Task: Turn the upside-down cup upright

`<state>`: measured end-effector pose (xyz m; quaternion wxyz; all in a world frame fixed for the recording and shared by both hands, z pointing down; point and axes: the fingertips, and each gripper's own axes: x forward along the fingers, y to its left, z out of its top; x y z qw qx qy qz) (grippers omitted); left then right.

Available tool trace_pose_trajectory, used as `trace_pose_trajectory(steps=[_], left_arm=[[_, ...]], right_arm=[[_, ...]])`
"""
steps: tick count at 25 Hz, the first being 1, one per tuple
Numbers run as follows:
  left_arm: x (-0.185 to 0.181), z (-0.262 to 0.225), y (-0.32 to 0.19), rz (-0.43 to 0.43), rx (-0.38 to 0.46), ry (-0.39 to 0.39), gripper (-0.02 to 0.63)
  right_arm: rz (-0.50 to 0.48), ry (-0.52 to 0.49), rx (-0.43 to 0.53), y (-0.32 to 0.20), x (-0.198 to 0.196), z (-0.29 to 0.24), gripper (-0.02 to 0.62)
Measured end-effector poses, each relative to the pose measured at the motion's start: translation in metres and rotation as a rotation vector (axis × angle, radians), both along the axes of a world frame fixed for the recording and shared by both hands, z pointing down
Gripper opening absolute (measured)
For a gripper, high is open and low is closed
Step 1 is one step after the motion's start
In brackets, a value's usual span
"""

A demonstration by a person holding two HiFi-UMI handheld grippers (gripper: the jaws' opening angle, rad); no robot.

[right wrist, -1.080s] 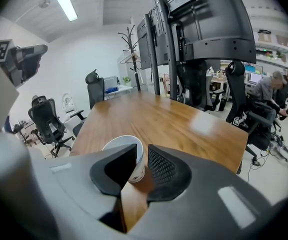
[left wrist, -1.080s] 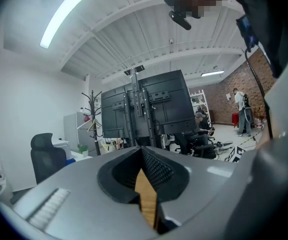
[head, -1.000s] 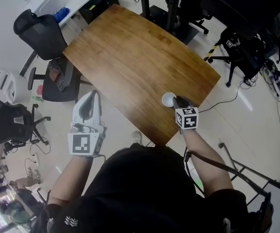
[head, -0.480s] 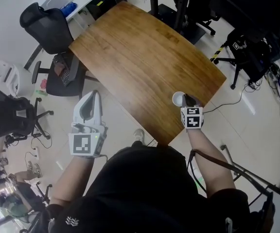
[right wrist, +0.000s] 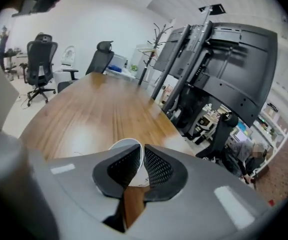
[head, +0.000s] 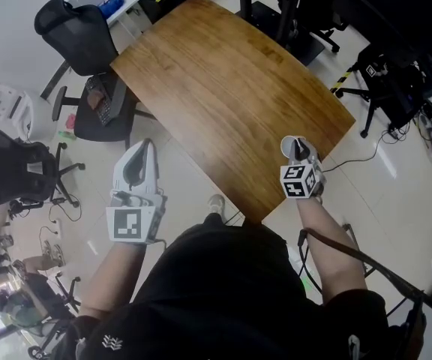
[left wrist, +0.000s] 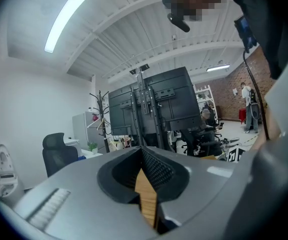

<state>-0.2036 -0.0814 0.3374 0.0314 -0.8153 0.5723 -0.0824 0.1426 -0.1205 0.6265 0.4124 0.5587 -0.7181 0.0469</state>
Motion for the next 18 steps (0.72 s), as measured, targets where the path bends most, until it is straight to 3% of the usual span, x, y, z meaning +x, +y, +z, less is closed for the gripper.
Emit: trace_pose_trajectory(steps=[3, 6, 8, 18], left_arm=[[-0.004, -0.001, 0.001, -0.020, 0.000, 0.006, 0.000], [-0.010, -0.004, 0.003, -0.041, 0.004, 0.006, 0.000], [-0.013, -0.006, 0.002, -0.050, 0.009, 0.001, 0.000], [-0.022, -0.009, 0.004, -0.082, 0.010, -0.013, 0.000]], right_arm=[[-0.068, -0.070, -0.028, 0.016, -0.032, 0.009, 0.041], [-0.045, -0.268, -0.040, 0.026, -0.052, 0.020, 0.051], [-0.014, -0.347, -0.027, 0.026, -0.056, 0.023, 0.055], [-0.044, -0.410, 0.001, 0.026, -0.069, 0.021, 0.056]])
